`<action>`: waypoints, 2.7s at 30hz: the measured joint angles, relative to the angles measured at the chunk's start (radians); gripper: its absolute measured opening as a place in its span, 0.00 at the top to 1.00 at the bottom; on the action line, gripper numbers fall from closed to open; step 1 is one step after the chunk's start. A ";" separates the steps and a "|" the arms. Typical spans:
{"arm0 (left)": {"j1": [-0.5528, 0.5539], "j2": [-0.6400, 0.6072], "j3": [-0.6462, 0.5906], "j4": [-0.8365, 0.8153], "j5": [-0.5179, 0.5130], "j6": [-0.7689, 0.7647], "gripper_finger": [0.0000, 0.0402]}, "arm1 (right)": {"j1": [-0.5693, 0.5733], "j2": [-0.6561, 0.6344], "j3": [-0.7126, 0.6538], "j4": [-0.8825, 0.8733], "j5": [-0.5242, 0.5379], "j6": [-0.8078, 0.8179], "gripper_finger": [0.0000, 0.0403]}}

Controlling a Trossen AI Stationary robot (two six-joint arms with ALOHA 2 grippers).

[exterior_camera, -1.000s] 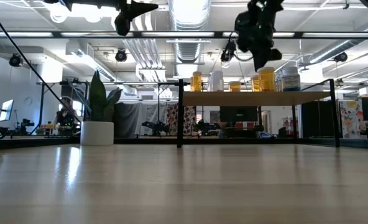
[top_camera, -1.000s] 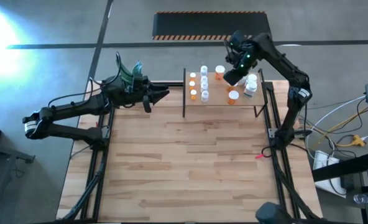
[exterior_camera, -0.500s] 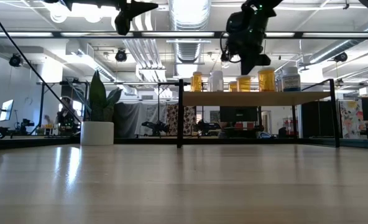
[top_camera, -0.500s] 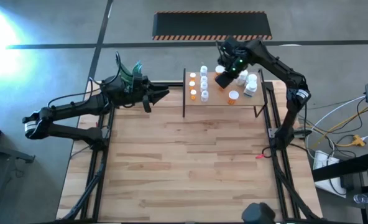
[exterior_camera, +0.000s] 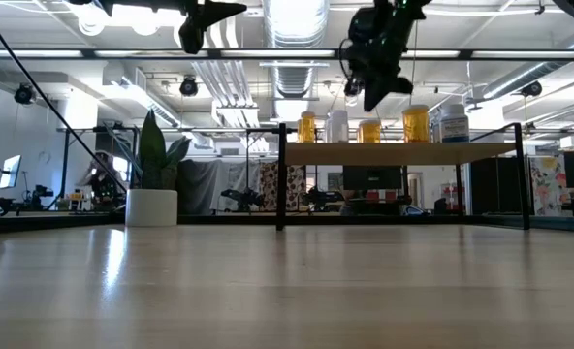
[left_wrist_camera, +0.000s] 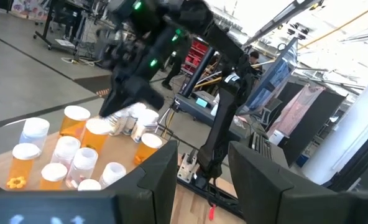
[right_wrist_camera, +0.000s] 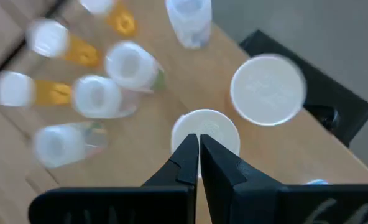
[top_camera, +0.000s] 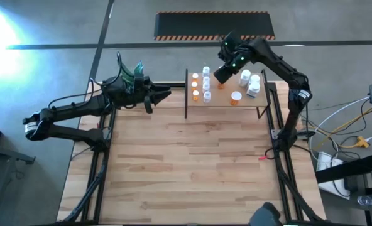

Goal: Pick and place medicine bottles onto shelf by color
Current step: Adjust the pill bottles on the shelf

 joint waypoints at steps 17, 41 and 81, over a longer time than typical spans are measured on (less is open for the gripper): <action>0.000 0.001 0.000 -0.003 0.006 0.000 0.68 | 0.089 -0.100 -0.033 -0.260 -0.035 -0.062 0.98; 0.000 0.004 -0.001 0.000 0.005 0.000 0.68 | 0.090 -0.119 -0.240 -0.053 -0.054 0.009 0.98; 0.000 0.006 -0.001 0.000 0.006 0.000 0.68 | -0.192 -0.069 -0.051 -0.223 0.108 -0.066 0.98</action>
